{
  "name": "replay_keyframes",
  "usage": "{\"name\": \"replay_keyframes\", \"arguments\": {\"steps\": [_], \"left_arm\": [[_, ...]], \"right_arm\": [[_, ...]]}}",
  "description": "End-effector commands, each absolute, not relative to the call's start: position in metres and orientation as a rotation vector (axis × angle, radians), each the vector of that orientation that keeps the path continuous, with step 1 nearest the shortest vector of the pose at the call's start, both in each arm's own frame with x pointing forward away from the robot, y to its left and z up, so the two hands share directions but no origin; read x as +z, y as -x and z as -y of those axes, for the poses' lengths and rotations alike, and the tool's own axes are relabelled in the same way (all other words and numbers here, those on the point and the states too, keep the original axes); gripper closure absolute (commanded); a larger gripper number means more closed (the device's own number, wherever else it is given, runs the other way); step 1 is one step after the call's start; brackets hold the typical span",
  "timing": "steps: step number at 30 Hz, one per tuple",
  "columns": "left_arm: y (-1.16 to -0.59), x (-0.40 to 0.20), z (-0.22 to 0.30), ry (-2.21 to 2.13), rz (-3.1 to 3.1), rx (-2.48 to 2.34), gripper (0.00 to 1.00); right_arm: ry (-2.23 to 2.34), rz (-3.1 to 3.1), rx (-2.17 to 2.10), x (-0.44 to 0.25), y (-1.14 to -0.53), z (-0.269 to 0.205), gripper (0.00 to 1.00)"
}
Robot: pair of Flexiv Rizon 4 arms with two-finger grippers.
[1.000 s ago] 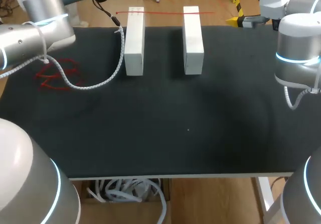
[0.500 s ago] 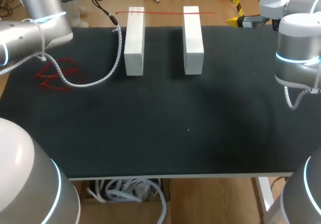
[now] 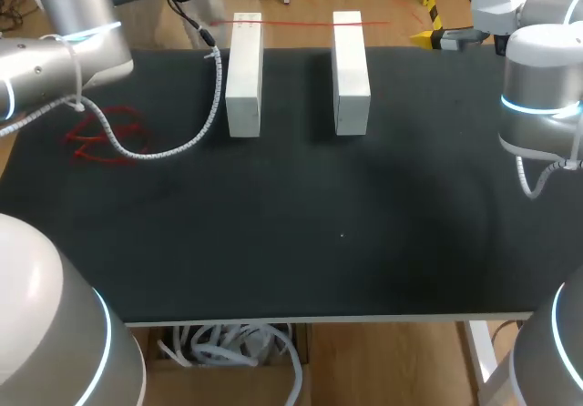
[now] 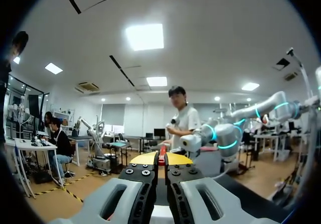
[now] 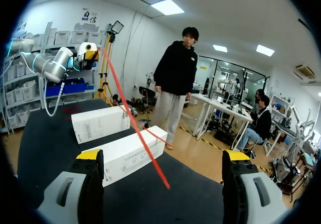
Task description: Grab the tape and strap the tape.
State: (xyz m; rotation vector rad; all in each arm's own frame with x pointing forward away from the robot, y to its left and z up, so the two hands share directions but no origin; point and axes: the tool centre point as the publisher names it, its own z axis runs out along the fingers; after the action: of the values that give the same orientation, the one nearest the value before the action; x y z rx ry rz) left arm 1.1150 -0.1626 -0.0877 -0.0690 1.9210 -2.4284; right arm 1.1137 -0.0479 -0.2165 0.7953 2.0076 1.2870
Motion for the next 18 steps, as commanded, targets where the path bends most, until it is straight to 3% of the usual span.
{"name": "replay_keyframes", "arguments": {"steps": [1,18], "left_arm": [[-1.109,-0.085,0.163,0.086,-1.92,-2.416,1.0],[-1.114,-0.074,0.177,-0.116,-1.939,-2.488,1.0]], "right_arm": [[-0.794,-2.007,1.29,-0.217,-1.114,0.049,0.0],[-0.794,-2.007,1.29,-0.217,-1.114,0.049,0.0]]}}
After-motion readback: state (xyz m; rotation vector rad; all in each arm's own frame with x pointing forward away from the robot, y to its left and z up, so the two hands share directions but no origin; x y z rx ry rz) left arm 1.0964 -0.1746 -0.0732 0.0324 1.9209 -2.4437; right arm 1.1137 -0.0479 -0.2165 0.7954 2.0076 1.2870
